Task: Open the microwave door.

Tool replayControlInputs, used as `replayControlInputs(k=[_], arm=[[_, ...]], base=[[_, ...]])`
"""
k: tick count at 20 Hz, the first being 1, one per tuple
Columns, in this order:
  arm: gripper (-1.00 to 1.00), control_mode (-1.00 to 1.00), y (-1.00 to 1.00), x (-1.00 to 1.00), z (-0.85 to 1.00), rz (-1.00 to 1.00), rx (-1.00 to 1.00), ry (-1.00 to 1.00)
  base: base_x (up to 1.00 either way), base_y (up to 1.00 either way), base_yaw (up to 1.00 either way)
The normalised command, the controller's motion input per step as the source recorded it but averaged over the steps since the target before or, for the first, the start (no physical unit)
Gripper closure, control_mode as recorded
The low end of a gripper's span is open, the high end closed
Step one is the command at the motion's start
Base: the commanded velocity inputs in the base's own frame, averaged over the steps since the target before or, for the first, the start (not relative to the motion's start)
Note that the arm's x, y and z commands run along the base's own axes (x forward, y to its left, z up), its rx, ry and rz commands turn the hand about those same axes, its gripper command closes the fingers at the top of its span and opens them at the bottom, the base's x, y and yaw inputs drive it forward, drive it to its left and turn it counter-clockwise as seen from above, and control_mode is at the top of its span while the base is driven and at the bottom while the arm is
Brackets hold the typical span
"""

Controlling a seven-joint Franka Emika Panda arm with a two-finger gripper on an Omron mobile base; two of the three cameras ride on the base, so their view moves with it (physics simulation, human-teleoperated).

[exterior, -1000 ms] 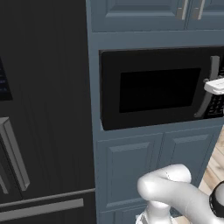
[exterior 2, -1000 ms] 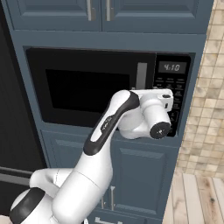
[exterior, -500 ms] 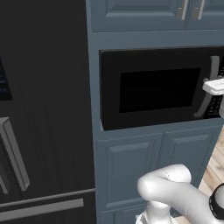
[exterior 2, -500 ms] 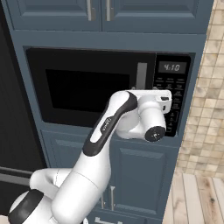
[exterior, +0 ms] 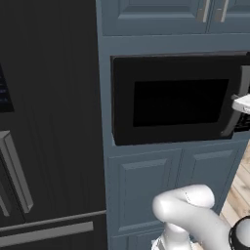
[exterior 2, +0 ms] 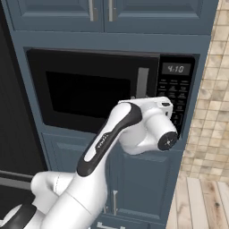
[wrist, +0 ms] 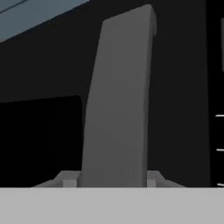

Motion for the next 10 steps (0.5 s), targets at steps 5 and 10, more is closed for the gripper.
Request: replayControlInputs(k=[5, 10], arm=[[1.0, -1.0, -0.06, -1.0, -0.12, 0.37, -0.03, 0.09], [1.0, -1.0, -0.19, -1.0, -0.01, 0.26, 0.0, -0.01]], base=[[0.0, 0.0, 0.0], [0.0, 0.0, 0.0]])
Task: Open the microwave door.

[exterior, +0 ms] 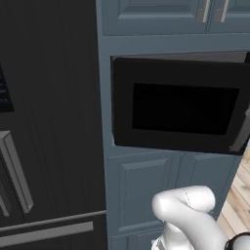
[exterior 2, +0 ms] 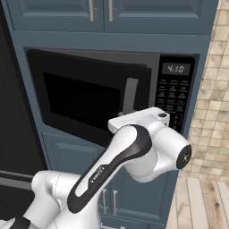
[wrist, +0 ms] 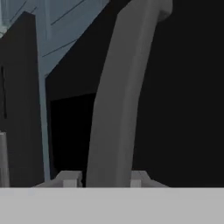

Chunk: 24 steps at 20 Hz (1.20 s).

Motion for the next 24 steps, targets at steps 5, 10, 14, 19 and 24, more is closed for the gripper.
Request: replayControlInputs(k=[5, 10, 14, 19, 24], arm=[[1.0, -1.0, -0.05, -0.98, 0.0, 0.08, -0.01, -0.15], [-1.0, -1.0, 0.0, -0.58, 0.0, 0.0, -0.04, -0.27], [-1.0, -1.0, -0.1, -0.52, 0.0, -0.04, -0.02, -0.25], [-1.0, -1.0, -0.49, -0.52, 0.01, -0.07, -0.02, -0.18], [-1.0, -1.0, -0.47, -0.1, 0.05, -0.03, -0.09, -0.1]], base=[[0.0, 0.0, 0.0], [0.0, 0.0, 0.0], [0.0, 0.0, 0.0], [0.0, 0.0, 0.0], [0.0, 0.0, 0.0]])
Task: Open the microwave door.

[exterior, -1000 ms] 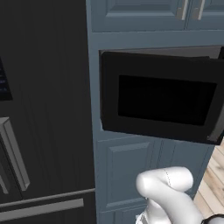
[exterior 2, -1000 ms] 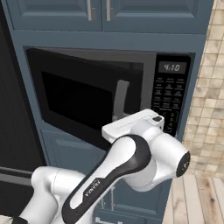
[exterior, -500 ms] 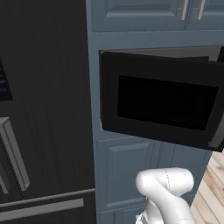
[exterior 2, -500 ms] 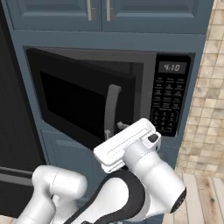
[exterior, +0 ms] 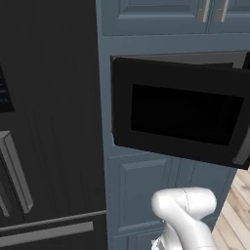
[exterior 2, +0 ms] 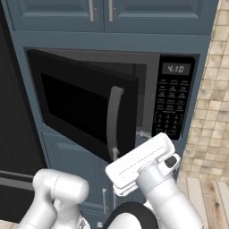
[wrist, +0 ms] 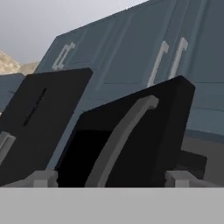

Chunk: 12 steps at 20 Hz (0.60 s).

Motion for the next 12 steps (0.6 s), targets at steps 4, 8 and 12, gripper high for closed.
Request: replayControlInputs(k=[4, 8, 12], arm=[[-1.0, -1.0, -0.36, 0.16, 0.0, 0.0, -0.29, -0.13], [-1.0, -1.0, -0.24, 0.29, 0.0, 0.0, -0.37, -0.13], [-1.0, -1.0, -0.01, 0.61, -0.04, -0.01, -0.42, -0.14]], base=[[0.0, 0.0, 0.0], [0.0, 0.0, 0.0], [0.0, 0.0, 0.0]])
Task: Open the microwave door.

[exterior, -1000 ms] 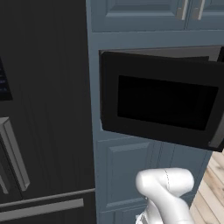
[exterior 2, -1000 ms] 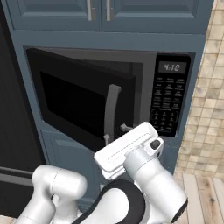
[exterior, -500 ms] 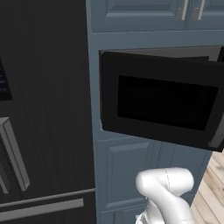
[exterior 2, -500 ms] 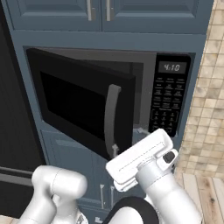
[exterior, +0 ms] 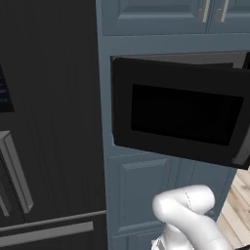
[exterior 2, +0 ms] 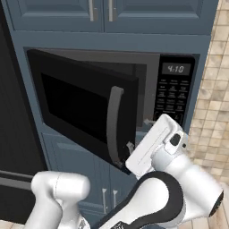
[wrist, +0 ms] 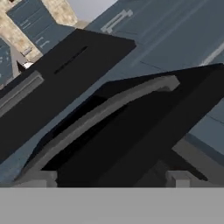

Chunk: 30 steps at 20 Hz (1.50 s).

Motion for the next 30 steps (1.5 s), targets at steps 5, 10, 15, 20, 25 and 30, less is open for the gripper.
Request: replayControlInputs(k=[5, 10, 15, 20, 25, 30], arm=[[-1.0, -1.0, -0.05, 0.88, -0.14, -0.01, -0.34, -0.07], [-1.0, -1.0, -0.17, 0.8, -0.08, 0.0, -0.23, -0.03], [-1.0, -1.0, -0.01, 0.21, -0.07, 0.03, -0.16, -0.04], [-1.0, -1.0, 0.41, -0.75, -0.23, 0.25, -0.25, -0.12], [-1.0, -1.0, 0.9, -0.96, -0.27, 0.35, -0.3, -0.14], [-1.0, -1.0, 1.0, -0.77, -0.27, 0.37, -0.32, -0.15]], base=[[0.0, 0.0, 0.0], [0.0, 0.0, 0.0], [0.0, 0.0, 0.0], [0.0, 0.0, 0.0], [0.0, 0.0, 0.0], [0.0, 0.0, 0.0]])
